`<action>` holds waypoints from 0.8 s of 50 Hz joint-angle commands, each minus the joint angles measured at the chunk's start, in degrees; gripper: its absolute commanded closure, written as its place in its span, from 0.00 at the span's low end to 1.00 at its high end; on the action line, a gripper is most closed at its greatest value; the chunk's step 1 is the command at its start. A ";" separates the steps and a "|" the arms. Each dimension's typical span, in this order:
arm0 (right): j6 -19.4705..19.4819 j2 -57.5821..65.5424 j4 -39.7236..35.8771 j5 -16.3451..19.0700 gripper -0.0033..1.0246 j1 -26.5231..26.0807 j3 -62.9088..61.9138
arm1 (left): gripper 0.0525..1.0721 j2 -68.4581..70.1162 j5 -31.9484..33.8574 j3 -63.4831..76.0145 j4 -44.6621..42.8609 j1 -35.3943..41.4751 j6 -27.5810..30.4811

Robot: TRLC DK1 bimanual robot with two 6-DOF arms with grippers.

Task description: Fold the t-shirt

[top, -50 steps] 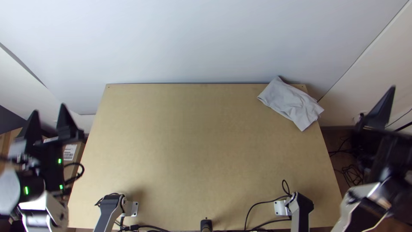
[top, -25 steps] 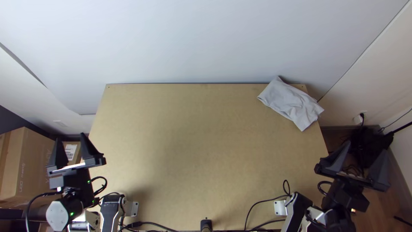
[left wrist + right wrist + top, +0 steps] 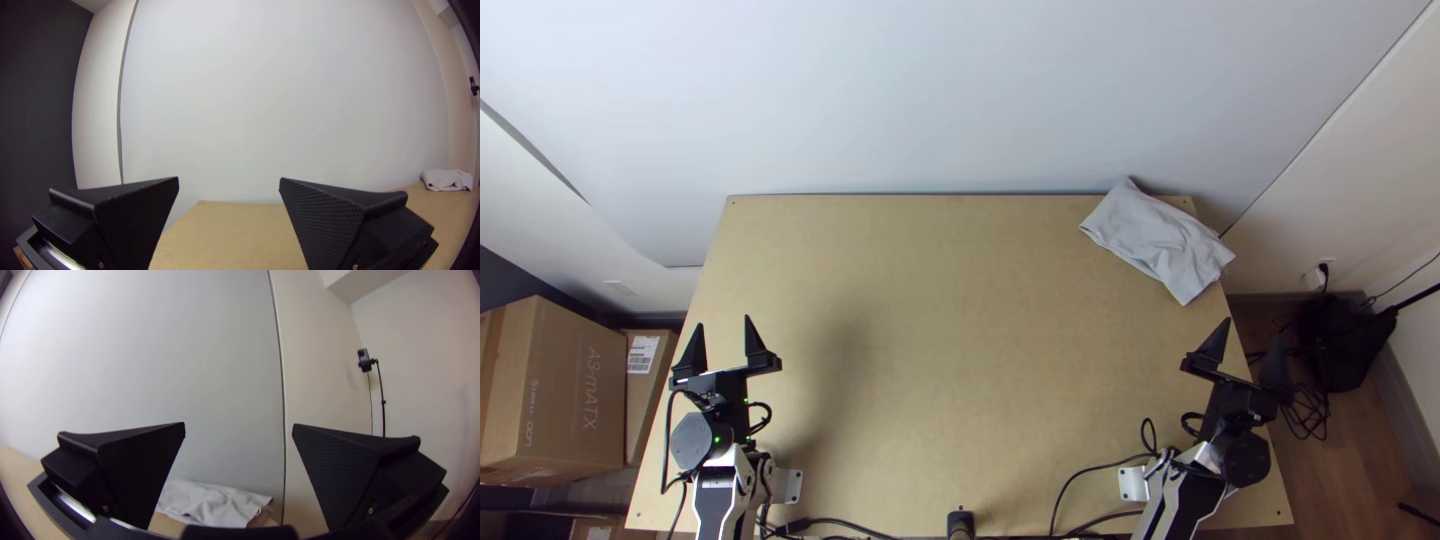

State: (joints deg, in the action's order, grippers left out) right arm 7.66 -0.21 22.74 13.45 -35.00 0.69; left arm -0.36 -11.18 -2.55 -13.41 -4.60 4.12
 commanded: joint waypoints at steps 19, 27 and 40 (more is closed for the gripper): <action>1.66 0.03 -21.34 -5.19 0.04 -5.87 -0.42 | 0.05 0.36 1.86 2.63 11.39 1.70 -6.49; 1.66 0.03 -21.34 -5.19 0.04 -5.87 -0.42 | 0.05 0.36 1.86 2.63 11.30 1.70 -6.49; 1.66 0.03 -21.34 -5.19 0.04 -5.87 -0.42 | 0.05 0.36 1.86 2.63 11.39 1.70 -6.49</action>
State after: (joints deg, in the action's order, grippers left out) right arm 8.78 -0.23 2.04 8.36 -40.42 0.69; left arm -0.10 -9.65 -2.55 -2.63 -2.98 -1.52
